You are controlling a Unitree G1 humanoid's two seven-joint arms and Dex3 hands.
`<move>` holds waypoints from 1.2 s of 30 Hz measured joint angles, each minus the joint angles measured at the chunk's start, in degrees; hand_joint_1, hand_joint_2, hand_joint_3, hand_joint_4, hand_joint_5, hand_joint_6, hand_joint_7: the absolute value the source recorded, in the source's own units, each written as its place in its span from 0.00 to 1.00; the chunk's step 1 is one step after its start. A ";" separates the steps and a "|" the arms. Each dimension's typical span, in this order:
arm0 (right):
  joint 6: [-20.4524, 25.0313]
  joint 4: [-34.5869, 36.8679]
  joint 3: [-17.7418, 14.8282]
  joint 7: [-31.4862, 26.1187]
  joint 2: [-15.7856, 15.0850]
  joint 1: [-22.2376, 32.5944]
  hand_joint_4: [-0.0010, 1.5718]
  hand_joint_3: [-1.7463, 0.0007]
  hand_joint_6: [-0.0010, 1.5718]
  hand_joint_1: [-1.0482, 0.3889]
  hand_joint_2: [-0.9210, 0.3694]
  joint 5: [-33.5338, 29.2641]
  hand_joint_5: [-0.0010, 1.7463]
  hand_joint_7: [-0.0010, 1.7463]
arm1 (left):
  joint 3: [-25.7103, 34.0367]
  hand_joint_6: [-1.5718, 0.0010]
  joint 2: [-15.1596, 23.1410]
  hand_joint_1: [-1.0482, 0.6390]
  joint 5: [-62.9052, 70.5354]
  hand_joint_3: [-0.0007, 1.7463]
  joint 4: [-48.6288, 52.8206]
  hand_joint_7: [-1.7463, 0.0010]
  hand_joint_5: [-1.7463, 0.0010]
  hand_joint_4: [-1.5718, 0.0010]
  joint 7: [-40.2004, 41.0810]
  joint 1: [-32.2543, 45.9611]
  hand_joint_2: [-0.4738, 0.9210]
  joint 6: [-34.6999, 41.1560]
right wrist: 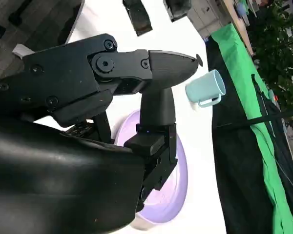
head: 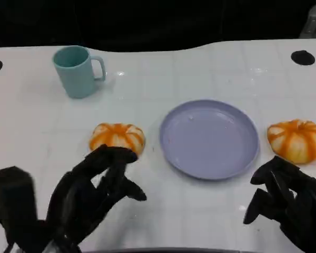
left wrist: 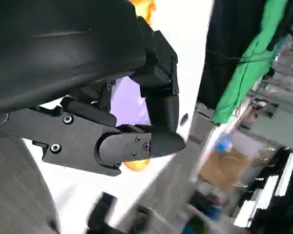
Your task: Grasp the bread from the table and place it into the plate.
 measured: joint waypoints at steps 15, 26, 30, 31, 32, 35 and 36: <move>0.23 0.09 -0.02 -0.49 0.09 -0.83 0.40 0.79 0.32 0.42 0.00 -0.01 1.00 0.92 | -6.55 0.79 14.17 0.41 31.88 0.00 3.75 0.99 0.67 1.00 0.57 -6.99 0.93 -23.80; 0.44 0.25 -0.35 -0.35 0.13 -0.91 0.40 0.79 0.32 0.42 0.00 0.05 1.00 0.92 | -11.72 0.84 23.76 0.34 60.27 0.00 7.79 1.00 0.77 1.00 5.65 -14.98 0.91 -28.18; 0.46 0.27 -0.37 -0.35 0.15 -0.93 0.40 0.79 0.32 0.42 0.00 0.02 1.00 0.92 | -15.30 0.88 24.95 0.35 68.78 0.00 9.43 1.00 0.77 1.00 4.59 -18.18 0.90 -25.48; 0.47 0.26 -0.36 -0.35 0.15 -0.94 0.40 0.79 0.32 0.42 0.00 0.01 1.00 0.92 | -15.96 0.89 24.95 0.36 69.78 0.00 9.83 1.00 0.78 1.00 4.07 -18.89 0.90 -24.63; 0.47 0.27 -0.36 -0.36 0.15 -0.94 0.40 0.79 0.32 0.42 0.00 -0.01 1.00 0.92 | -16.64 0.91 24.93 0.37 70.94 0.00 10.25 1.00 0.82 1.00 3.13 -19.66 0.90 -23.52; 0.45 0.30 -0.37 -0.35 0.17 -0.95 0.40 0.79 0.32 0.42 0.00 0.00 1.00 0.92 | -18.46 0.93 23.94 0.41 72.93 0.00 10.48 1.00 0.92 1.00 -1.34 -21.57 0.89 -18.53; 0.45 0.31 -0.37 -0.35 0.21 -0.96 0.40 0.79 0.32 0.42 0.00 0.00 1.00 0.92 | -19.01 0.93 23.23 0.42 73.16 0.00 10.52 1.00 0.93 1.00 -2.78 -22.07 0.88 -16.94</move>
